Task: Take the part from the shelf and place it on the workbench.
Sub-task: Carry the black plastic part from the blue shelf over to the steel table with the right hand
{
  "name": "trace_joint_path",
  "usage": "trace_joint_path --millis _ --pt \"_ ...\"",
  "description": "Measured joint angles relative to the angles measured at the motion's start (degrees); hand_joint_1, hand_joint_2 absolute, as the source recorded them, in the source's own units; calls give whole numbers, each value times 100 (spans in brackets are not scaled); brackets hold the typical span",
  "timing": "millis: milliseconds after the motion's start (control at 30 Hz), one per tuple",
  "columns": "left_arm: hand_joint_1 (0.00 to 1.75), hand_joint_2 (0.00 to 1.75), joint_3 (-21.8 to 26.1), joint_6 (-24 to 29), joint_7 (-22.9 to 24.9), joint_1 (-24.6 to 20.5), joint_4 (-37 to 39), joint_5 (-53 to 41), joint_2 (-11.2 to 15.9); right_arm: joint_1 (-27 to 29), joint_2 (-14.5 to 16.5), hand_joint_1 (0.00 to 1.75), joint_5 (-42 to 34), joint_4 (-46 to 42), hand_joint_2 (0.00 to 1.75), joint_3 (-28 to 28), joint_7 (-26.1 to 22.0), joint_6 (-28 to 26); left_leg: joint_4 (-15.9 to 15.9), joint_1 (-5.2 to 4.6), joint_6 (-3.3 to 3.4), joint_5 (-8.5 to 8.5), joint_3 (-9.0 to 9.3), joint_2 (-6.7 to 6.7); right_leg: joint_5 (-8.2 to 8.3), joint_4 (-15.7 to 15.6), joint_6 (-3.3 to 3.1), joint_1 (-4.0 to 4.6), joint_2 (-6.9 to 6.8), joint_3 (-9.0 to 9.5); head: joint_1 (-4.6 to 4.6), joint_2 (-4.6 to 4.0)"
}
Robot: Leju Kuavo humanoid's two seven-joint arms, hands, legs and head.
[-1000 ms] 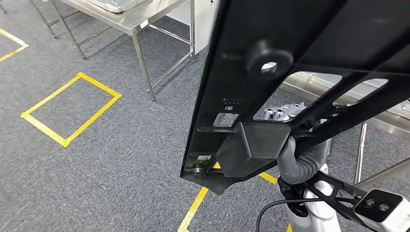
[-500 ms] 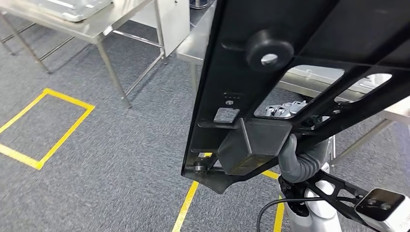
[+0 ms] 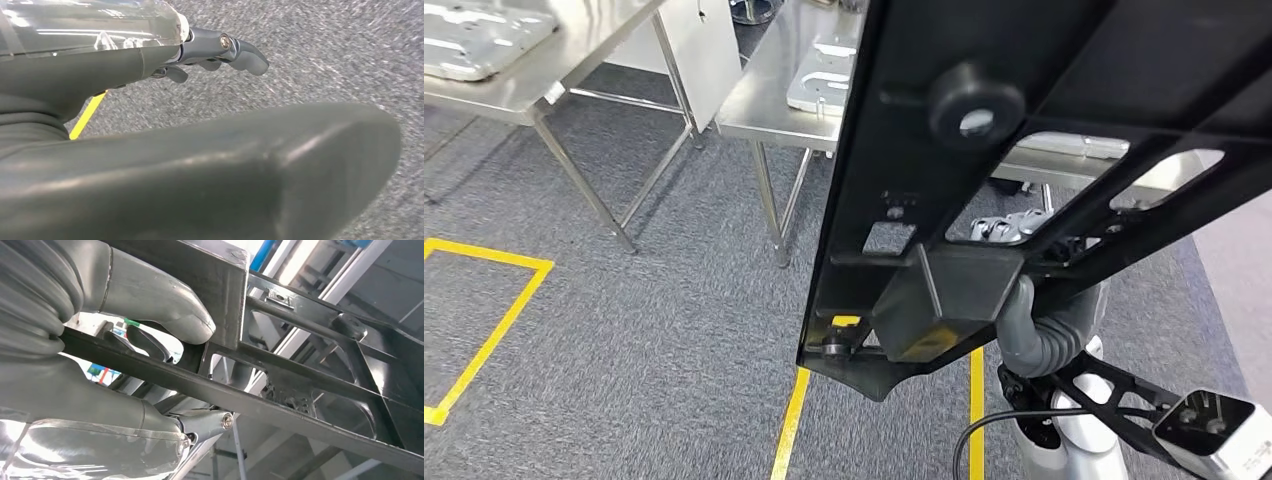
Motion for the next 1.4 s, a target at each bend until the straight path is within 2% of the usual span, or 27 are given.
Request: trace_joint_path --millis 67,133,200,233,267,300,367,433,500,533,600,667,700,733,767,800,867,933,1000,1033,1100,1167,1233,1267,1300,1367,1400 --pt "0 0 0 -13 -29 -16 0 -3 -8 1 -2 175 0 0 175 -1 -20 -1 -50 7 82 24 27 127 -111 169 66 5 -216 -85 1 0" --pt "0 0 0 -26 -53 -2 0 -9 -10 2 -4 175 0 2 175 -2 -44 -2 -74 4 133 21 45 272 -426 775 119 -2 -540 -388 1 0" --pt "0 0 0 -40 -61 16 0 -16 -10 21 -7 175 0 11 175 -2 -62 -3 -72 -8 149 1 48 427 -671 1460 158 -30 -653 -752 1 0" --pt "0 0 0 -48 -62 16 0 -19 -10 33 -9 175 0 17 175 -2 -67 -3 -71 -11 147 -12 55 502 -653 1574 166 -40 -676 -818 1 0" --pt "0 0 0 -54 -64 11 0 -22 -10 42 -10 175 0 22 175 -2 -70 -4 -70 -12 140 -26 69 570 -532 1454 163 -45 -698 -762 1 1" --pt "0 0 -1 -59 -64 4 0 -25 -10 47 -10 175 0 26 175 -3 -74 -6 -71 -15 130 -43 93 633 -338 1127 145 -42 -748 -591 1 1" --pt "0 0 -2 -71 -67 -3 0 -32 -13 44 -10 175 0 26 175 -4 -83 -9 -69 -32 92 -86 146 745 -31 337 65 14 -1007 -177 1 1" --pt "0 0 -2 -84 -71 -4 0 -41 -18 40 -13 175 0 26 175 -7 -99 -10 -69 -48 36 -125 182 856 37 -21 -13 84 -1156 -4 1 1" --pt "0 0 -3 -95 -75 -15 0 -49 -19 44 -25 175 0 26 175 -16 -117 -11 -88 -58 -23 -156 220 978 40 -53 -59 89 -1027 -5 0 0" --pt "0 0 -5 -100 -79 -29 0 -50 -17 47 -32 175 0 25 175 -21 -126 -11 -72 -54 -54 -189 237 954 53 -83 -79 71 -958 11 0 1" --pt "0 0 -9 -110 -99 -47 0 -48 -13 45 -39 175 -1 29 175 -26 -142 -10 228 -45 -99 -393 131 703 81 -142 -128 23 -836 56 -1 1" --pt "0 0 -10 -117 -125 -26 0 -34 -3 48 -41 175 -2 44 175 -26 -150 -4 953 -32 -121 -728 -223 422 79 -146 -160 9 -702 67 -2 1" --pt "0 0 -10 -120 -136 -8 0 -26 2 53 -42 175 -2 56 175 -26 -151 0 1294 -31 -133 -833 -413 375 74 -140 -167 8 -620 68 -2 1" --pt "0 0 -9 -127 -145 6 0 -16 7 58 -42 175 -2 69 175 -26 -152 3 1487 -29 -142 -838 -542 356 67 -131 -168 6 -534 71 -2 1" --pt "0 0 -8 -137 -153 12 0 -9 10 60 -43 175 -2 84 175 -26 -152 5 1460 -24 -149 -727 -569 349 59 -120 -162 4 -450 78 -2 0" --pt "0 0 -7 -149 -160 11 -1 -2 13 61 -44 175 -2 98 175 -26 -154 6 1212 -13 -151 -517 -491 326 45 -104 -150 -1 -371 89 -2 0" --pt "0 0 -7 -171 -171 7 -1 11 17 55 -45 175 4 126 175 -26 -157 -1 463 29 -147 -115 -210 92 2 -45 -103 -3 -229 85 -1 0" --pt "0 0 -6 -195 -171 9 0 32 18 45 -44 175 46 155 175 -26 -160 -35 70 52 -116 8 -66 -130 -20 9 -44 -6 -117 35 -1 0" --pt "0 0 -4 -220 -164 0 0 49 18 41 -45 175 102 183 175 -26 -162 -93 45 38 -46 0 -57 -113 -6 5 30 -25 -31 -1 -1 1" --pt "0 0 -2 -233 -162 -11 0 54 16 42 -46 175 123 192 175 -26 -162 -113 23 37 -4 15 -42 -76 -16 16 65 -32 -54 -6 0 1" --pt "0 0 -1 -263 -159 -23 0 57 13 25 -48 175 142 203 175 -26 -163 -131 -29 47 75 43 -7 1 -183 282 122 -26 -303 -125 0 1" --pt "0 0 4 -295 -147 -5 0 59 11 11 -49 175 148 219 175 -26 -168 -138 -47 35 116 40 10 83 -518 980 158 -33 -591 -474 1 1" --pt "0 0 14 -320 -132 17 0 61 13 20 -51 175 149 245 175 -26 -171 -155 -45 23 124 27 12 162 -694 1580 179 -53 -670 -800 1 1" --pt "0 0 18 -332 -126 19 0 61 13 24 -52 175 149 257 175 -26 -171 -166 -44 21 121 19 19 192 -626 1590 178 -57 -681 -817 1 0" --pt "0 0 20 -344 -124 16 0 60 13 26 -54 175 149 266 175 -26 -172 -178 -44 19 114 9 32 212 -459 1366 165 -56 -687 -712 1 0" --pt "0 0 20 -365 -120 7 0 58 8 22 -54 175 149 273 175 -26 -176 -194 -45 12 89 -16 68 238 -81 551 102 -35 -700 -296 1 0" --pt "0 0 20 -371 -118 5 0 58 5 18 -54 175 149 273 175 -26 -179 -197 -43 3 67 -31 77 246 24 224 70 -15 -709 -132 1 0"
